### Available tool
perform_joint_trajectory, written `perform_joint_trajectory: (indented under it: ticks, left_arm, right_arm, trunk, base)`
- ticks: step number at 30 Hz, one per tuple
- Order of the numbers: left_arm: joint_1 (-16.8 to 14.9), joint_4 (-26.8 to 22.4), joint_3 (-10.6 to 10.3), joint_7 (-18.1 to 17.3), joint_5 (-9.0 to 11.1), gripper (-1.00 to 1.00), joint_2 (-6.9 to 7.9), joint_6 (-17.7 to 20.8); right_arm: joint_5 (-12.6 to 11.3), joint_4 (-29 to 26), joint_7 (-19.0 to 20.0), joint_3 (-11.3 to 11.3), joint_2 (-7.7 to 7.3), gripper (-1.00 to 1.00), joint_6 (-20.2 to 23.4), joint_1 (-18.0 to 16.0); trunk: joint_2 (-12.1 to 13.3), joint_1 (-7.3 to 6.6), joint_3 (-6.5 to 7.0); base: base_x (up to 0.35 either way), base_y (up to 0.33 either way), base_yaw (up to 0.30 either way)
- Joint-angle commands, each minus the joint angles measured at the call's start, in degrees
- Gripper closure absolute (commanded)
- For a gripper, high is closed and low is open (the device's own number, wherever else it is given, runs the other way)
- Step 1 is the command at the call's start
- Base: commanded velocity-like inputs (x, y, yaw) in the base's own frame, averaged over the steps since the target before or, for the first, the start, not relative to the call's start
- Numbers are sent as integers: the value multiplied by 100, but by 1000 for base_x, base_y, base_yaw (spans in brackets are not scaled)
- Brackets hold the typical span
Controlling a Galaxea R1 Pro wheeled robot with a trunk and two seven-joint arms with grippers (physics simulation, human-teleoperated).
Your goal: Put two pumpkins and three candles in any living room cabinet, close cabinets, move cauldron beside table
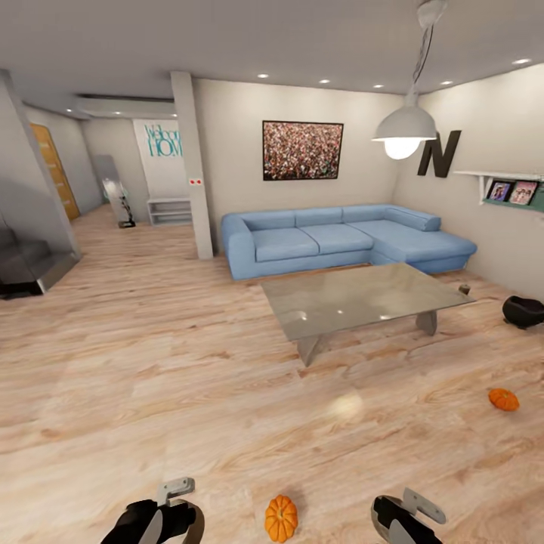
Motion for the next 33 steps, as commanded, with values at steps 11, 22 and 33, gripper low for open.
perform_joint_trajectory:
  ticks: [11, 22, 33]
  left_arm:
    - [0, 0, -1, 0, 2, 100, -4, -4]
    - [0, -1, -6, 0, 2, 100, 0, -6]
    - [0, -1, 0, -6, 2, 100, 8, 1]
  right_arm:
    - [2, 0, 4, 0, 4, 100, -1, 2]
    - [2, 0, -3, 0, 8, 100, -1, 0]
    - [2, 12, -4, 0, -13, 100, -1, 0]
  trunk:
    - [0, 0, 81]
    - [0, 0, 161]
    - [0, 0, 242]
  base:
    - [0, 0, -216]
    - [0, 0, -216]
    - [0, 0, -216]
